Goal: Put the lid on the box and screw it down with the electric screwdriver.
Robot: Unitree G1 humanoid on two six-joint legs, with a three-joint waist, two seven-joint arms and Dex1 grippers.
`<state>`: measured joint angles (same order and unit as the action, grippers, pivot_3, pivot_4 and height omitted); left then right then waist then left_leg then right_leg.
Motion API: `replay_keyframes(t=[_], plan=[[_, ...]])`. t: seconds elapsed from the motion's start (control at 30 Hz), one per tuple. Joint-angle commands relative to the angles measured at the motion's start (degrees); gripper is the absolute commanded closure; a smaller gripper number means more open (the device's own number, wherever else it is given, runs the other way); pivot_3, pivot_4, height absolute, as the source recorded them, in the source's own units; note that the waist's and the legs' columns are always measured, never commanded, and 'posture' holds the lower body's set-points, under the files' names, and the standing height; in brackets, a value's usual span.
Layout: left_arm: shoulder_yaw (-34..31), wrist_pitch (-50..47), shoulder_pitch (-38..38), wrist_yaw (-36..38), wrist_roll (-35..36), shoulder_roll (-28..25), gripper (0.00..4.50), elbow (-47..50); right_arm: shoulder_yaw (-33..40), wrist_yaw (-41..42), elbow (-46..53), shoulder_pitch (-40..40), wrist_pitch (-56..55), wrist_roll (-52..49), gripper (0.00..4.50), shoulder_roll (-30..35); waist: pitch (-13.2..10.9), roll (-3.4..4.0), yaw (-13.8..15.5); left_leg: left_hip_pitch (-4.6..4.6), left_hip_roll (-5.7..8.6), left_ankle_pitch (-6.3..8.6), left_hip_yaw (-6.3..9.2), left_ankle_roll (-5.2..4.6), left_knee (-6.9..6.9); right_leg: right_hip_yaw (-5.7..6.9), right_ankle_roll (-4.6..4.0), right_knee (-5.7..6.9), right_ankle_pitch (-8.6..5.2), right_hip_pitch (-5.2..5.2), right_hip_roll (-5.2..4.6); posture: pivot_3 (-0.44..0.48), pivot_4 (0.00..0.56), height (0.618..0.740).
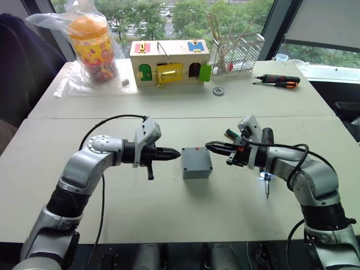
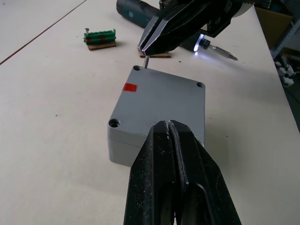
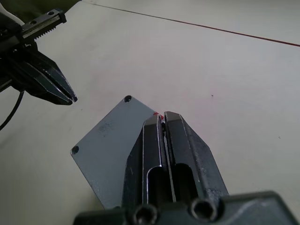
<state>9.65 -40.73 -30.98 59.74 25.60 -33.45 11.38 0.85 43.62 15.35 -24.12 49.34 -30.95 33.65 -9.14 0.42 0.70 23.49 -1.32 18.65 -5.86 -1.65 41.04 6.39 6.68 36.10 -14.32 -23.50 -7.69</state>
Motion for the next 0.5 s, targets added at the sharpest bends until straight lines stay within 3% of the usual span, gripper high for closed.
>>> replay_keyframes(t=[0.03, 0.5], plan=[[-0.44, 0.90, -0.30, -0.21, 0.41, 0.05, 4.50, 1.23, 0.06, 0.17, 0.10, -1.39, -1.87, 0.28, 4.48, 0.15, 0.00, 0.00, -0.02, 0.00, 0.00, 0.00, 0.00, 0.00, 0.00, 0.00, 0.00, 0.00, 0.00, 0.00, 0.00, 0.000, 0.150, 0.711], [-0.33, 1.41, -0.08, -0.65, 0.07, -0.12, 4.50, 1.04, -2.29, 0.61, -2.34, -1.87, -3.65, 1.61, 4.48, 0.00, 0.00, 0.00, -0.02, 0.00, 0.00, 0.00, 0.00, 0.00, 0.00, 0.00, 0.00, 0.00, 0.00, 0.00, 0.00, 0.000, 0.150, 0.711]])
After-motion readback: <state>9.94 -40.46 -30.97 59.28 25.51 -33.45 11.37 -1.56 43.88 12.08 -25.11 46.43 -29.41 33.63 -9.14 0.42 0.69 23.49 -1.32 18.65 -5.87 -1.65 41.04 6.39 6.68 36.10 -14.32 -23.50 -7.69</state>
